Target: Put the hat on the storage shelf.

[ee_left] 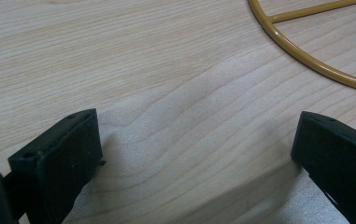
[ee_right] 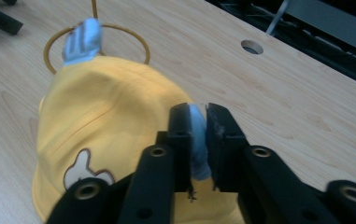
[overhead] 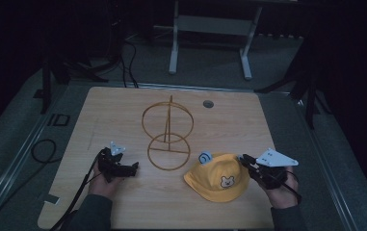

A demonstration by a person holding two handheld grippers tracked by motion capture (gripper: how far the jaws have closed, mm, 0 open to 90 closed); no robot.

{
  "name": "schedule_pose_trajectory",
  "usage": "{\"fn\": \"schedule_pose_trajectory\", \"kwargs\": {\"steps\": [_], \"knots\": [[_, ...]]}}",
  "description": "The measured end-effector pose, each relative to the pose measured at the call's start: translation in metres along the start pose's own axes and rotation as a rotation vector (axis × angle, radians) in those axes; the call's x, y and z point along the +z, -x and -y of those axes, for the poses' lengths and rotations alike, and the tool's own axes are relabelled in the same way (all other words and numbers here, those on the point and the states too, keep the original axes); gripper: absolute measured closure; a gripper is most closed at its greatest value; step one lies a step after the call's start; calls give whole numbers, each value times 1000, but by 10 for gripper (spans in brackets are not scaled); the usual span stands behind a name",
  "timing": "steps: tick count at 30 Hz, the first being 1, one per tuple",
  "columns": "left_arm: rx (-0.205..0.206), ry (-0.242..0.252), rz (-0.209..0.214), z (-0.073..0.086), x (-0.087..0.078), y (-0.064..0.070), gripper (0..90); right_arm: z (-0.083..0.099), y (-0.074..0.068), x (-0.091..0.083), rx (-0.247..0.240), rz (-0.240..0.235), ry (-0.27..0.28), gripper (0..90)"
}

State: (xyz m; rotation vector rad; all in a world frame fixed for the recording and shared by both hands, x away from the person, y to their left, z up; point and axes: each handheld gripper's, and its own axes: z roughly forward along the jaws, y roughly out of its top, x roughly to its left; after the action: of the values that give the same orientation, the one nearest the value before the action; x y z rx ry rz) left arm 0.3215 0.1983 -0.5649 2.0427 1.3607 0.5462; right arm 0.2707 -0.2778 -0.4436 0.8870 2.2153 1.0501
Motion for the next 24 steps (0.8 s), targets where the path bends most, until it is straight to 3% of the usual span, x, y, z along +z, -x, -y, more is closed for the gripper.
{"fn": "schedule_pose_trajectory", "kwargs": {"steps": [12, 24], "knots": [[0, 0, 1, 0, 0, 0, 19, -9, 6, 2, -25, -39, -53, 579], [0, -1, 2, 0, 0, 0, 19, -29, 10, 11, -85, -130, -142, 486]]}}
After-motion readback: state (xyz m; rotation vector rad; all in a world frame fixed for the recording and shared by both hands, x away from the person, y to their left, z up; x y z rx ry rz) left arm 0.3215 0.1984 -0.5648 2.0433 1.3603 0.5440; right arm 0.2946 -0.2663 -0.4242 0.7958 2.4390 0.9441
